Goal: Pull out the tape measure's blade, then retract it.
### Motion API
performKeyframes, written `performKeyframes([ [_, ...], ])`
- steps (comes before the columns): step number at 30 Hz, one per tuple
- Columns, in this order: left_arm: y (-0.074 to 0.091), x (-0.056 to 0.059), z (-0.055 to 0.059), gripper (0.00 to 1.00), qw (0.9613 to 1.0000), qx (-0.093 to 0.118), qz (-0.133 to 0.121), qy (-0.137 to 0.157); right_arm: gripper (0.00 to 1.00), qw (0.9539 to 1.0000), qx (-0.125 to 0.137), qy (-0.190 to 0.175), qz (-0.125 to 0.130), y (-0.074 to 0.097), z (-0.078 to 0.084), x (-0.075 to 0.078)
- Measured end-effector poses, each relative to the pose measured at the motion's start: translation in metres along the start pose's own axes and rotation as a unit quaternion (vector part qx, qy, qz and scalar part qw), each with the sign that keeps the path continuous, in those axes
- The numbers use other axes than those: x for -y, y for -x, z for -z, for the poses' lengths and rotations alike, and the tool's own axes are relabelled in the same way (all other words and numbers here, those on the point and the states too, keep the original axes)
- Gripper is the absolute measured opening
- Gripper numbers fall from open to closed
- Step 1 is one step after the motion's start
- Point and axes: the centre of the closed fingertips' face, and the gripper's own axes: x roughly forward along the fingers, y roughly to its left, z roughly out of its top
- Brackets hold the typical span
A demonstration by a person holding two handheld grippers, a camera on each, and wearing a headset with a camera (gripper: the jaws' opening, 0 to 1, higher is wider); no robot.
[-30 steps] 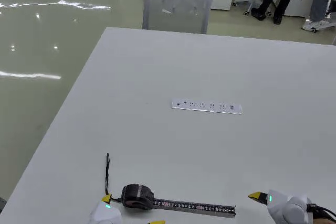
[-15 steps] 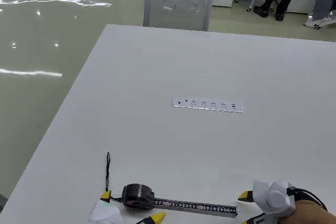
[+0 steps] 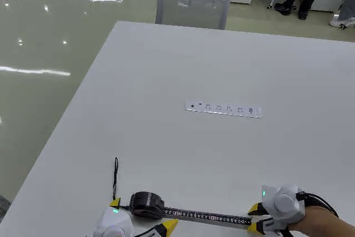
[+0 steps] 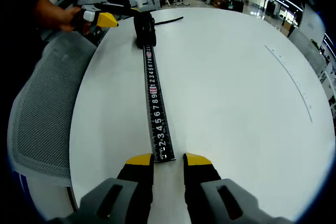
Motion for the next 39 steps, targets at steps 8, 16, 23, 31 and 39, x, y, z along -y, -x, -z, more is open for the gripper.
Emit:
performKeyframes([
  [8,-0.010,-0.006,0.012,0.99,0.9995,-0.010,-0.015,0.026,0.15,0.9994,-0.026,0.024,0.007,-0.002,-0.002,-0.002],
  [16,-0.020,-0.006,0.004,0.99,0.9994,0.003,-0.028,0.020,0.14,0.9978,-0.064,0.005,0.016,-0.004,-0.001,0.000],
  [23,-0.032,-0.016,0.007,0.86,0.9985,-0.002,-0.050,0.024,0.14,0.9963,-0.081,-0.020,0.021,-0.005,0.002,0.002],
  [31,-0.044,-0.027,0.020,0.73,0.9956,-0.017,-0.070,0.059,0.14,0.9955,-0.088,-0.030,0.023,-0.005,0.001,0.002],
  [39,-0.046,-0.029,0.028,0.68,0.9934,-0.017,-0.076,0.084,0.14,0.9941,-0.096,-0.037,0.033,-0.005,0.001,0.001],
])
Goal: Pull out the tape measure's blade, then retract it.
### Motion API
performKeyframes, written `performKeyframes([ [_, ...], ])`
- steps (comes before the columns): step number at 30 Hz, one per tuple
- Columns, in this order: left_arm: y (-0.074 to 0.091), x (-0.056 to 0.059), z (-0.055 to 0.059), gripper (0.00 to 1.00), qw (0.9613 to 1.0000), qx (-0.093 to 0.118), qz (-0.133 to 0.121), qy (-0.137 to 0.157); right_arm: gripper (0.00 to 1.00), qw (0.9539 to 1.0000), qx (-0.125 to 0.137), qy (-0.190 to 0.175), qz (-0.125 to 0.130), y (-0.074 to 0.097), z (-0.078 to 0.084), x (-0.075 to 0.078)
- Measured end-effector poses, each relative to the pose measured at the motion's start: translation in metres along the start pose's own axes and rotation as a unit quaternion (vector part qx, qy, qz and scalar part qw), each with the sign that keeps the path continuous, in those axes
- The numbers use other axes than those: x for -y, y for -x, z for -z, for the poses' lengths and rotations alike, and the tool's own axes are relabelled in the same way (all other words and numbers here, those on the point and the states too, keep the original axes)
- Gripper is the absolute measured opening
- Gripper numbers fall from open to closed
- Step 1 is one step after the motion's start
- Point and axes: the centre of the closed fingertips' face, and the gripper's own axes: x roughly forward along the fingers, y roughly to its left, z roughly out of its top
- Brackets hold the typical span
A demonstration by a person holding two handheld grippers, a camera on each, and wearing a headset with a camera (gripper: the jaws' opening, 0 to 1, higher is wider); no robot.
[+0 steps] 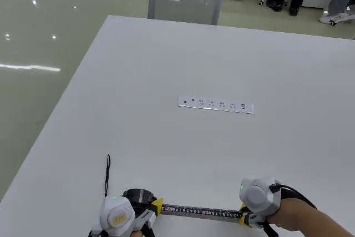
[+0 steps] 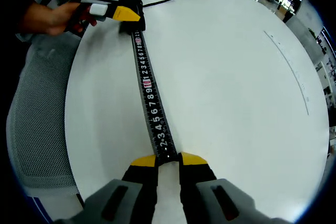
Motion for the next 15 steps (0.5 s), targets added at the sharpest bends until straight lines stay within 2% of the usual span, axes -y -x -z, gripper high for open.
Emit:
performKeyframes([
  [2,-0.0017,-0.0003,0.0015,0.68,0.9998,0.001,0.009,0.020,0.14,1.0000,0.000,-0.006,0.001,-0.0004,0.0005,0.0005],
  [5,-0.0017,0.0001,0.0010,0.67,0.9999,0.004,0.006,0.011,0.14,1.0000,0.004,-0.007,0.003,-0.0003,0.0010,0.0005],
  [8,-0.0019,0.0002,0.0013,0.66,1.0000,-0.009,0.000,-0.002,0.14,0.9999,0.012,-0.011,0.005,0.0003,0.0008,0.0005],
  [11,-0.0020,-0.0005,0.0013,0.65,0.9999,-0.009,0.001,-0.007,0.14,0.9998,0.016,-0.007,0.008,-0.0002,0.0000,-0.0001],
  [13,-0.0018,-0.0010,0.0017,0.65,0.9999,-0.010,0.000,-0.008,0.14,0.9998,0.017,0.002,0.010,-0.0007,-0.0004,-0.0004],
  [15,-0.0018,-0.0018,0.0015,0.65,0.9999,-0.010,0.004,-0.007,0.14,0.9990,0.020,0.039,0.012,0.0001,-0.0020,-0.0013],
])
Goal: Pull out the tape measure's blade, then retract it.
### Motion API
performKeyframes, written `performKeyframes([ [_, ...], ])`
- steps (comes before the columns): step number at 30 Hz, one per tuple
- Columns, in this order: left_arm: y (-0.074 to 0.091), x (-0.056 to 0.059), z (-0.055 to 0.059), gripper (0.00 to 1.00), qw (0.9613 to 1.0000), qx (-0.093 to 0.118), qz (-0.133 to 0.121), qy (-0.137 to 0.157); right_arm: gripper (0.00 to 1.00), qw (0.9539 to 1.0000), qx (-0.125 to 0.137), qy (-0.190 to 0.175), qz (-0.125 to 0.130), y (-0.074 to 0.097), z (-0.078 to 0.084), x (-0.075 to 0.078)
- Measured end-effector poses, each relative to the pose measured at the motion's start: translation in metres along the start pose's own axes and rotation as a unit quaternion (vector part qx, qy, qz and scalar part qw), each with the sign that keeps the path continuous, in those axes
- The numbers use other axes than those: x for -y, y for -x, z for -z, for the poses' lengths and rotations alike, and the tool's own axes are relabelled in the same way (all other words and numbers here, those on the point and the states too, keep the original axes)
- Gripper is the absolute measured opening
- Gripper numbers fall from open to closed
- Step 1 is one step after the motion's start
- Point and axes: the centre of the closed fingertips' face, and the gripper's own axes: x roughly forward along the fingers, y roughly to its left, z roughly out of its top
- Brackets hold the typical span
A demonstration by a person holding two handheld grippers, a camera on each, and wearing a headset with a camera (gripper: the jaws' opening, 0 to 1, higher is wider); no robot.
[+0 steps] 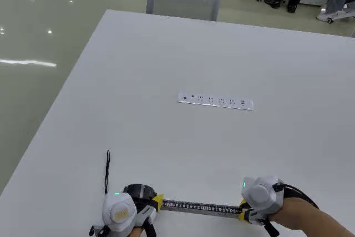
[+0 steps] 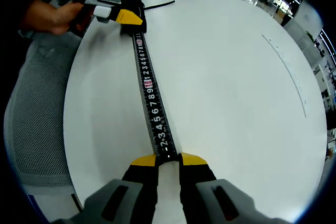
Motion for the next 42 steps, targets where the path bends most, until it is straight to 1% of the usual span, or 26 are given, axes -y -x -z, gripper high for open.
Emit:
performKeyframes([
  [1,0.0000,-0.0004,0.0001,0.65,1.0000,0.000,0.002,0.001,0.14,0.9999,0.002,-0.011,-0.001,0.0002,0.0015,-0.0010],
  [4,-0.0002,0.0001,-0.0002,0.65,1.0000,-0.006,0.007,0.003,0.14,0.9996,0.016,-0.022,-0.005,0.0010,0.0017,0.0012],
  [9,-0.0001,0.0010,0.0010,0.64,0.9998,-0.011,0.015,0.002,0.13,0.9997,0.022,-0.009,-0.006,0.0001,0.0003,0.0003],
  [16,0.0000,0.0017,0.0010,0.64,0.9997,-0.014,0.020,0.002,0.13,0.9994,0.028,-0.019,-0.008,0.0004,-0.0006,0.0006],
  [22,0.0008,0.0021,0.0012,0.64,0.9994,-0.016,0.030,0.000,0.14,0.9993,0.032,-0.016,-0.014,0.0011,-0.0018,-0.0023],
  [28,0.0010,0.0028,0.0013,0.63,0.9992,-0.017,0.036,0.000,0.14,0.9990,0.035,-0.023,-0.016,0.0010,-0.0024,-0.0032],
  [34,0.0013,0.0030,0.0005,0.64,0.9991,-0.016,0.039,0.009,0.14,0.9988,0.040,-0.026,-0.014,0.0011,-0.0027,-0.0033],
  [36,0.0010,0.0039,0.0006,0.65,0.9993,-0.011,0.034,0.003,0.14,0.9983,0.043,-0.037,-0.017,0.0007,-0.0029,-0.0046],
  [37,0.0003,0.0043,0.0005,0.66,0.9996,-0.008,0.027,-0.005,0.14,0.9981,0.045,-0.039,-0.018,0.0002,-0.0030,-0.0050],
  [38,0.0007,0.0037,0.0007,0.66,0.9998,-0.007,0.016,-0.006,0.14,0.9980,0.045,-0.042,-0.018,-0.0003,-0.0028,-0.0054],
  [39,0.0010,0.0018,-0.0023,0.67,1.0000,0.006,0.002,0.001,0.14,0.9980,0.045,-0.042,-0.016,-0.0002,-0.0031,-0.0051],
  [40,0.0018,0.0017,-0.0021,0.67,0.9999,0.007,-0.007,-0.003,0.14,0.9979,0.045,-0.044,-0.015,-0.0002,-0.0033,-0.0052],
  [41,0.0039,0.0001,-0.0030,0.67,0.9996,0.011,-0.027,-0.007,0.14,0.9978,0.045,-0.046,-0.015,-0.0004,-0.0035,-0.0052],
  [42,0.0053,0.0001,-0.0036,0.67,0.9990,0.014,-0.039,-0.016,0.14,0.9978,0.045,-0.046,-0.014,-0.0004,-0.0034,-0.0049],
])
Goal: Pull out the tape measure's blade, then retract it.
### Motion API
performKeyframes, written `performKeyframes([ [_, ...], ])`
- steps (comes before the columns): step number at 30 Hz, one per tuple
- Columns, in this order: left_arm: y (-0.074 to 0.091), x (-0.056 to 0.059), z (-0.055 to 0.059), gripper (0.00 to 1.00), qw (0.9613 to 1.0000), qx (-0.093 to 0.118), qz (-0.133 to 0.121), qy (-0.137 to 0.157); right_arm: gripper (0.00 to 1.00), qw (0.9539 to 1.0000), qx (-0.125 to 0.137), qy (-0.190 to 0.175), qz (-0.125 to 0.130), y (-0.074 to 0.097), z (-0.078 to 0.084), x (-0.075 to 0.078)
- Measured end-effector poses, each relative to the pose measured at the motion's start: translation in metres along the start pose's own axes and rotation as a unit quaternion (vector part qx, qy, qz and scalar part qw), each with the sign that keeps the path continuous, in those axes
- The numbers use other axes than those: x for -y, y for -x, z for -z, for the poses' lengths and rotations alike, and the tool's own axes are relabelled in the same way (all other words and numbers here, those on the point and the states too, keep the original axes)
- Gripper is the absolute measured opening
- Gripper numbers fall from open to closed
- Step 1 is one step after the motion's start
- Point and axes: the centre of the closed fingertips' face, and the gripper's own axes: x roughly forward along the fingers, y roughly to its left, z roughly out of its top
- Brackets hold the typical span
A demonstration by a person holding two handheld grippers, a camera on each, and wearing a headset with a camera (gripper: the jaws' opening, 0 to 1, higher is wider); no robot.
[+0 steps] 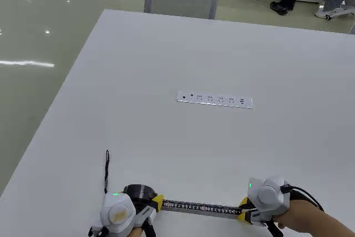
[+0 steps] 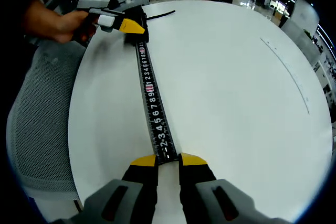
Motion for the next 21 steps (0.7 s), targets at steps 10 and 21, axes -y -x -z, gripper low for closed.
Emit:
performKeyframes([
  [10,0.0002,-0.0005,0.0016,0.65,0.9991,-0.018,0.016,-0.036,0.14,0.9999,0.006,-0.016,0.002,0.0003,0.0003,0.0003],
  [21,0.0012,-0.0006,0.0035,0.63,0.9983,-0.018,0.040,-0.038,0.14,0.9998,0.013,-0.017,-0.003,-0.0010,-0.0025,-0.0040],
])
